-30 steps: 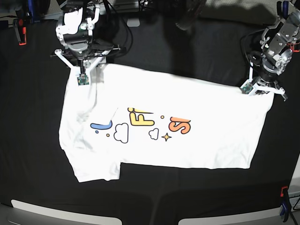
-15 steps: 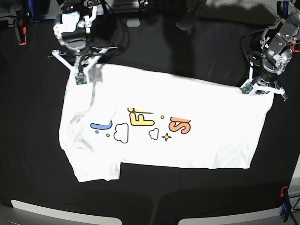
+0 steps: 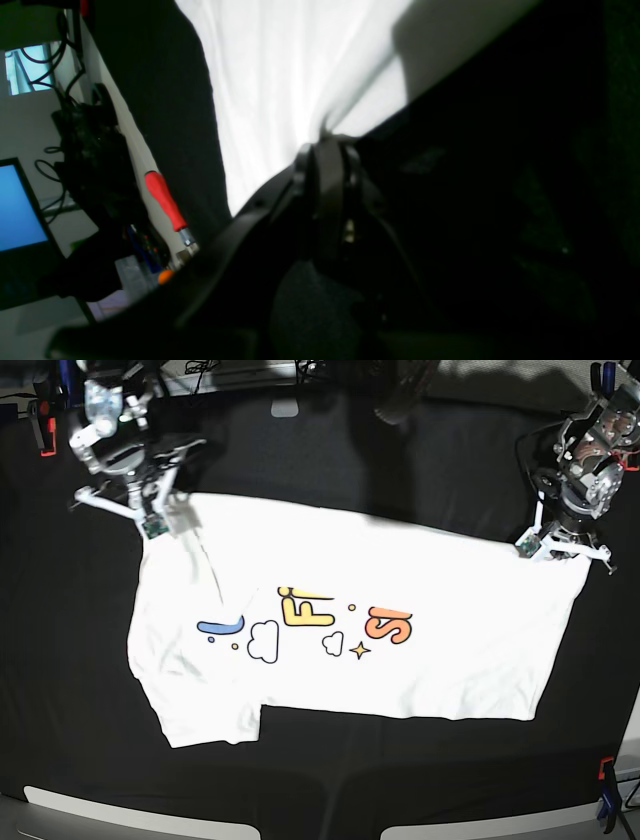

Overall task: Layout the t-shirt on the table in an organized manner, then fold the t-shirt properly
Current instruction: 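Pull the held collar edge taut with both grippers, stretching the shirt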

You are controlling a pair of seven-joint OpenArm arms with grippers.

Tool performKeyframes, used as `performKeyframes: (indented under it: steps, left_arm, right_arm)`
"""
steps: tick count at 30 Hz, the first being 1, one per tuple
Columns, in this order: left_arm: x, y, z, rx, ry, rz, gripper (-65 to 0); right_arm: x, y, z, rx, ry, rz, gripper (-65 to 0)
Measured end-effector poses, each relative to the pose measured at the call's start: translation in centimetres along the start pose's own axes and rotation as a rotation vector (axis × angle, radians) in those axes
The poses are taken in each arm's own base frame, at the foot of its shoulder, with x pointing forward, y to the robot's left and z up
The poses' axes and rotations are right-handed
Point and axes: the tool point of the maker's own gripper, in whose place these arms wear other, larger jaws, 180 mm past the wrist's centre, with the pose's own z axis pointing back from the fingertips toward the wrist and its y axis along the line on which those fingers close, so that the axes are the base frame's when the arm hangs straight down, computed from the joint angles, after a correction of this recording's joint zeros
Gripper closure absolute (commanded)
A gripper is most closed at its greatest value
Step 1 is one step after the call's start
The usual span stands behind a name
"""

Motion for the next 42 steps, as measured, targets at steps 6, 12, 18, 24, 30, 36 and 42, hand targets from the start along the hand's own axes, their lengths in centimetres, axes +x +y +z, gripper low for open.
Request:
performKeyframes:
  steps: [6, 12, 18, 24, 30, 36, 42]
  left_arm:
    - [0.0, 0.0, 0.0, -0.001, 0.000, 0.001, 0.0]
    - [0.0, 0.0, 0.0, 0.000, 0.001, 0.001, 0.0]
    - [-0.2, 0.0, 0.0, -0.001, 0.009, 0.002, 0.0]
    - [-0.3, 0.0, 0.0, -0.001, 0.017, 0.002, 0.0]
    - [-0.4, 0.0, 0.0, 0.000, 0.022, 0.002, 0.0]
    - [-0.4, 0.0, 0.0, 0.000, 0.024, 0.002, 0.0]
    - [-0.8, 0.0, 0.0, 0.000, 0.046, 0.002, 0.0]
  right_arm:
    - [-0.7, -3.3, 0.2, -0.065, 0.019, 0.104, 0.0]
    - [0.2, -8.5, 0.9, -0.190, 0.009, 0.159, 0.0]
    - [1.5, -11.5, 1.7, -0.253, -0.018, 0.233, 0.0]
    - [2.5, -12.5, 2.1, -0.285, -0.067, 0.212, 0.0]
    - [6.8, -13.2, 2.6, -0.240, -0.203, 0.108, 0.0]
    - [8.3, -11.3, 2.7, -0.103, -0.256, 0.091, 0.0]
    - [5.9, -6.7, 2.1, 0.108, -0.190, 0.200, 0.0]
